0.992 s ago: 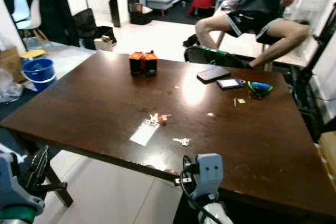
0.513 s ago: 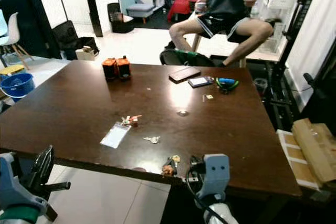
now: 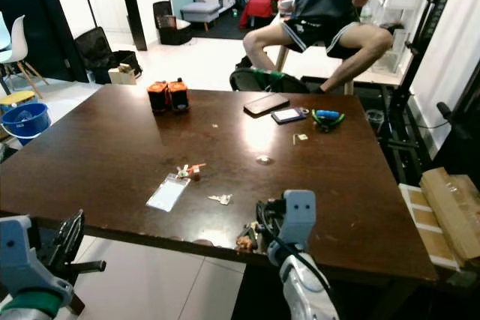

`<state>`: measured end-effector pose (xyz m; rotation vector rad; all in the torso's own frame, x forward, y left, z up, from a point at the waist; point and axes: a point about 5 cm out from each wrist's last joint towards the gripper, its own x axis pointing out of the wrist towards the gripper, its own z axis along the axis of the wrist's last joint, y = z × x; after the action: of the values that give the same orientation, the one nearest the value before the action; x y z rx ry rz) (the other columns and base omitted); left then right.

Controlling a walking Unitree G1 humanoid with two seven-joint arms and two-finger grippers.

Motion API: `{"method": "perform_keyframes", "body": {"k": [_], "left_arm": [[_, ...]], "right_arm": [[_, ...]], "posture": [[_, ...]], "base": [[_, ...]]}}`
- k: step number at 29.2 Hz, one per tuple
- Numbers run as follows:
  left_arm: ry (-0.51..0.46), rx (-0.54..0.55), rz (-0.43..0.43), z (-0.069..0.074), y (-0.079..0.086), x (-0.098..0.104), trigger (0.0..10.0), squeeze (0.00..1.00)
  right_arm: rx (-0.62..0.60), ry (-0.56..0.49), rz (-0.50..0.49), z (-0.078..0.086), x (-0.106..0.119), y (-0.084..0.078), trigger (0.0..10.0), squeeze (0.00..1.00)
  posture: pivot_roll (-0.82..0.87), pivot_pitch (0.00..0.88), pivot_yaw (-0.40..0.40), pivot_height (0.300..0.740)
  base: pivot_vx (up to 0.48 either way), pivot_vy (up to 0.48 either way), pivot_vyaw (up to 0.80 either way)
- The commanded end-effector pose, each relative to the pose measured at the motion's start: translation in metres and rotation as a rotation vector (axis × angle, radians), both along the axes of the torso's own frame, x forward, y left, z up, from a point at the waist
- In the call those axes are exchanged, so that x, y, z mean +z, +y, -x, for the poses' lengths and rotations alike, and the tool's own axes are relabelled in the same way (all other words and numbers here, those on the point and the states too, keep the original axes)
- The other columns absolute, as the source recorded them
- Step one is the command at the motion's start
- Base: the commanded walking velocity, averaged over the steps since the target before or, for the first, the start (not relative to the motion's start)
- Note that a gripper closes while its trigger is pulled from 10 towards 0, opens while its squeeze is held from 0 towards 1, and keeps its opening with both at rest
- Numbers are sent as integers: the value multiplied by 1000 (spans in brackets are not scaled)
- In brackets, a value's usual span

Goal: Hang keys on a hook

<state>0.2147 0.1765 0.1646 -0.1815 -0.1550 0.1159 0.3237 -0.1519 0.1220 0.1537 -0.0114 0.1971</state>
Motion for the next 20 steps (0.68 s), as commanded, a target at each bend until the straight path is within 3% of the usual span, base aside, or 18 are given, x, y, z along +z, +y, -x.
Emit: {"method": "perform_keyframes", "body": {"k": [1, 10, 11, 12, 13, 20], "left_arm": [[30, 1, 6, 2, 2, -5, 10000, 0], [50, -31, 27, 3, -2, -7, 10000, 0], [53, -45, 28, 3, -4, -7, 10000, 0], [53, -45, 28, 3, -4, -7, 10000, 0], [56, -57, 29, 3, -5, -7, 10000, 0], [61, -71, 35, 5, -7, -8, 10000, 0]], "right_arm": [[6, 53, -11, -1, -8, 2, 10000, 1000], [24, 168, 2, -14, -14, 6, 10000, 1000], [48, 195, 18, -16, -16, 9, 10000, 192], [48, 195, 18, -16, -16, 9, 10000, 192], [79, 214, 35, -16, -18, 11, 10000, 0], [145, 242, 73, -13, -22, 15, 10000, 0]], "posture": [[-27, 3, 151, 740], [-26, 0, 156, 740], [-26, 0, 156, 740], [-26, 0, 156, 740], [-26, 0, 156, 740], [-26, 0, 154, 740]], "base": [[0, 0, 0], [0, 0, 0], [0, 0, 0], [0, 0, 0], [0, 0, 0], [0, 0, 0]]}}
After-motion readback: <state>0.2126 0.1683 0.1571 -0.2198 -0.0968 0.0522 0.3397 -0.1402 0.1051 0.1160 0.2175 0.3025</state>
